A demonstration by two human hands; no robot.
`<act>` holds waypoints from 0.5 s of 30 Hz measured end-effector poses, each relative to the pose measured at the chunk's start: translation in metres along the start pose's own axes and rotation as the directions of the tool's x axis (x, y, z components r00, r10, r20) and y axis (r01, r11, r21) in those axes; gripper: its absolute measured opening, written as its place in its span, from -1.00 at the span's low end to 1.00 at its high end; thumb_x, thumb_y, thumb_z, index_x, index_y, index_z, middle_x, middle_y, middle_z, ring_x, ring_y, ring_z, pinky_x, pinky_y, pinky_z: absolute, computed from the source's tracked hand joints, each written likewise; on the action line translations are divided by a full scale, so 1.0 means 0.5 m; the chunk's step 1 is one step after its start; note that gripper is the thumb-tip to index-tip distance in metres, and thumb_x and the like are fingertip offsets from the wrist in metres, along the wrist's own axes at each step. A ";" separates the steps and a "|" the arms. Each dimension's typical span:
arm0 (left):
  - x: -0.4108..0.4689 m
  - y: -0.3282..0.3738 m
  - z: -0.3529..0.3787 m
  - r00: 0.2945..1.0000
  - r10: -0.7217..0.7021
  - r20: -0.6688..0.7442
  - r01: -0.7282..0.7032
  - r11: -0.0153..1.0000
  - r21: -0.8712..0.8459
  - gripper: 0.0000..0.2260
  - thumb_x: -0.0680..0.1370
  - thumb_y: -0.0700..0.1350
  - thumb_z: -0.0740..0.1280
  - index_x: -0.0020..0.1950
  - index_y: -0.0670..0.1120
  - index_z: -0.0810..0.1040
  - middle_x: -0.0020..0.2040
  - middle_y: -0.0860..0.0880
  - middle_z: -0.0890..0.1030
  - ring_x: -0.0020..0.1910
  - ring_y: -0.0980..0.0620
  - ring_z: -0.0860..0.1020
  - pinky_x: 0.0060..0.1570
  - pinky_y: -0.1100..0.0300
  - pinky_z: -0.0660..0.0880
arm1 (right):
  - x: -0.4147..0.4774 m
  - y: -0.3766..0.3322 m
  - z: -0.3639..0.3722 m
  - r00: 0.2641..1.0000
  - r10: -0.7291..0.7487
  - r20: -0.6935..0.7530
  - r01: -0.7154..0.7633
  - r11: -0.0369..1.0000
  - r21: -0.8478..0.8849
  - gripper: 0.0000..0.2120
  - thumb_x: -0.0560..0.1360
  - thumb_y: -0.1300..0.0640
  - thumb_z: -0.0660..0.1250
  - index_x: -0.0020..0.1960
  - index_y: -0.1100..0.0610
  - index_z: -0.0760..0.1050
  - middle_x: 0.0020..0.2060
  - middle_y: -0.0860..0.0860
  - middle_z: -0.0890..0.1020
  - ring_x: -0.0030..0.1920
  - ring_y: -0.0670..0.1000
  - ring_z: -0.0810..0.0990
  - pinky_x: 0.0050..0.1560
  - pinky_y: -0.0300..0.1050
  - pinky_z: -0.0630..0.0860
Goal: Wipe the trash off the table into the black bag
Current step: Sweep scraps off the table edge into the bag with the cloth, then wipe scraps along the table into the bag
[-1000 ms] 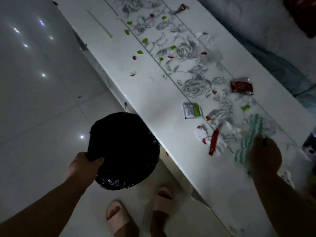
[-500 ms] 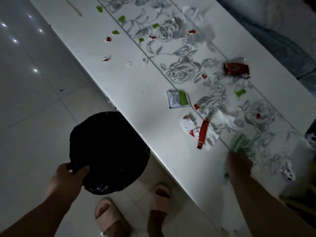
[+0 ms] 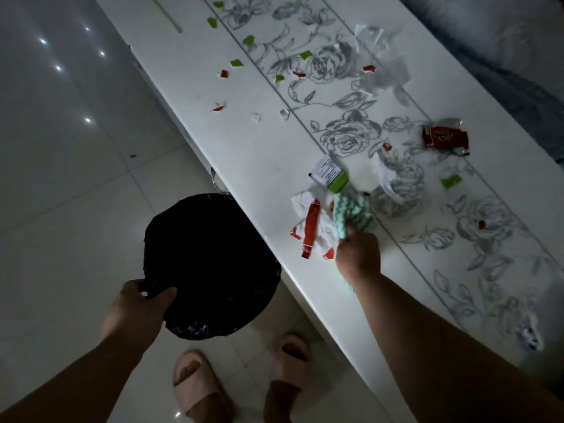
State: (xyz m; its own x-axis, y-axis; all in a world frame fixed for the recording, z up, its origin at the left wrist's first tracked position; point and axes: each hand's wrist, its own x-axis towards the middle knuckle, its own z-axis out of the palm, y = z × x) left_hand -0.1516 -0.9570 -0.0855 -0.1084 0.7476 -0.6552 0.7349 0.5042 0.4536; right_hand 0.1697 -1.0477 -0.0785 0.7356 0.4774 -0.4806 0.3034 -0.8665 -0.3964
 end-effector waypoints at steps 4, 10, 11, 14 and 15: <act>0.006 -0.003 -0.004 1.000 0.006 0.013 -0.005 0.999 -0.036 -0.54 0.45 0.02 0.42 0.27 -0.11 0.41 -0.07 -0.13 0.57 -0.13 -0.23 0.60 -0.09 -0.22 0.59 | -0.029 -0.035 0.043 0.997 -0.071 -0.002 0.070 0.991 -0.114 -0.54 0.49 0.26 0.21 0.39 0.12 0.35 0.16 0.27 0.47 0.18 0.24 0.47 0.24 -0.06 0.40; 0.019 -0.001 -0.016 0.999 0.024 0.029 -0.022 0.998 -0.067 -0.54 0.44 0.01 0.42 0.26 -0.11 0.41 -0.09 -0.07 0.55 -0.10 -0.20 0.60 -0.06 -0.18 0.59 | -0.090 -0.108 0.126 0.962 -0.251 0.107 0.262 0.960 -0.098 -0.49 0.44 0.30 0.24 0.38 0.07 0.38 0.20 0.23 0.44 0.22 0.23 0.45 0.26 -0.09 0.34; 0.022 0.001 -0.019 0.999 0.026 0.028 -0.024 0.997 -0.067 -0.54 0.44 0.01 0.42 0.27 -0.11 0.41 -0.12 -0.05 0.54 -0.11 -0.18 0.60 -0.08 -0.16 0.59 | -0.104 -0.122 0.142 0.951 -0.282 0.128 0.296 0.950 -0.101 -0.50 0.45 0.28 0.23 0.37 0.05 0.39 0.19 0.23 0.46 0.21 0.23 0.45 0.24 -0.08 0.34; 0.030 0.005 -0.026 0.999 0.046 0.009 -0.045 0.997 -0.057 -0.52 0.44 0.01 0.42 0.28 -0.14 0.42 -0.08 -0.08 0.54 -0.12 -0.19 0.60 -0.11 -0.12 0.60 | -0.134 -0.153 0.171 0.945 -0.308 0.108 0.315 0.947 -0.056 -0.60 0.48 0.22 0.22 0.31 0.05 0.46 0.09 0.21 0.52 0.15 0.23 0.48 0.14 -0.07 0.37; 0.031 0.007 -0.031 0.999 0.051 0.005 -0.050 0.997 -0.059 -0.53 0.44 0.01 0.42 0.27 -0.14 0.43 -0.07 -0.09 0.54 -0.11 -0.20 0.60 -0.10 -0.13 0.59 | -0.140 -0.157 0.169 0.940 -0.333 0.067 0.337 0.940 -0.060 -0.59 0.48 0.24 0.20 0.30 0.05 0.46 0.05 0.23 0.53 0.11 0.24 0.49 0.10 -0.06 0.38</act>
State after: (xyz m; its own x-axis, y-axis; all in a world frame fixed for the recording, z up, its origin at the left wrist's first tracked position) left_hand -0.1611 -0.9370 -0.0850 -0.0679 0.7703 -0.6341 0.6988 0.4903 0.5208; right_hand 0.0430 -1.0007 -0.0800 0.5499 0.7475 -0.3726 0.5692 -0.6619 -0.4877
